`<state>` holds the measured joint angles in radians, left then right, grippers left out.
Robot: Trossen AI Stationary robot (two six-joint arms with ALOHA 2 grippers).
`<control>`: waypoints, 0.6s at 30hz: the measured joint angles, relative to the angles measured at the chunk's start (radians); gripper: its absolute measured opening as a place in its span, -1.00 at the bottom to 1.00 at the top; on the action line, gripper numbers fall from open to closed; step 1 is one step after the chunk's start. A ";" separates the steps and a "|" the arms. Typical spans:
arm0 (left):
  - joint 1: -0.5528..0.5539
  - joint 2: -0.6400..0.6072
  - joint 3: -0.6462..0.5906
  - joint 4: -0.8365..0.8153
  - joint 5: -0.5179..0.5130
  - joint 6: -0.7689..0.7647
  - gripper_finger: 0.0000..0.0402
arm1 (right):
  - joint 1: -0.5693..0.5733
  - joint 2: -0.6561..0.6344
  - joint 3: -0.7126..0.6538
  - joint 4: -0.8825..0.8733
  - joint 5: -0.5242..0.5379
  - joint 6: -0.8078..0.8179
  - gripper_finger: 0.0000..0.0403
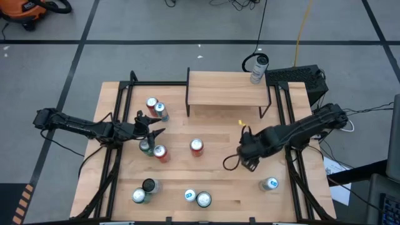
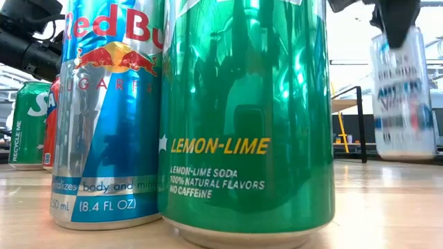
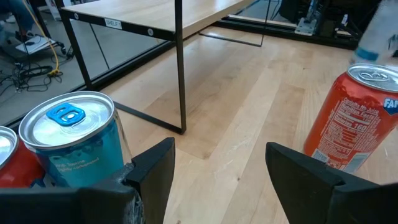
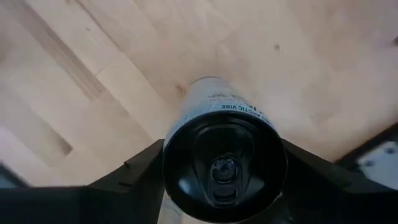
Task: Place canned beverage on shelf
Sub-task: Put the right white blue soda can on the shelf aligned with the other white blue soda can
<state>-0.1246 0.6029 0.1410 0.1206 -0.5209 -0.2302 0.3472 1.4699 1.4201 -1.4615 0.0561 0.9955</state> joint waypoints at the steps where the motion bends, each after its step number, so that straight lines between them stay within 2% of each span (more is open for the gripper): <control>1: 0.000 0.000 0.000 0.001 0.000 0.000 0.25 | -0.014 -0.013 0.019 -0.034 0.010 -0.019 0.19; 4: 0.000 0.000 0.000 0.005 -0.004 0.000 0.25 | -0.073 -0.053 0.093 -0.118 0.067 -0.088 0.20; 8: 0.000 0.000 0.000 0.013 -0.004 0.000 0.25 | -0.189 -0.116 0.190 -0.106 0.087 -0.216 0.20; 18: 0.000 0.000 0.000 0.030 -0.011 0.007 0.25 | -0.571 -0.122 0.410 -0.112 0.103 -0.515 0.20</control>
<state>-0.1246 0.6033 0.1410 0.1501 -0.5323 -0.2232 -0.2238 1.3483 1.8300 -1.5733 0.1587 0.4803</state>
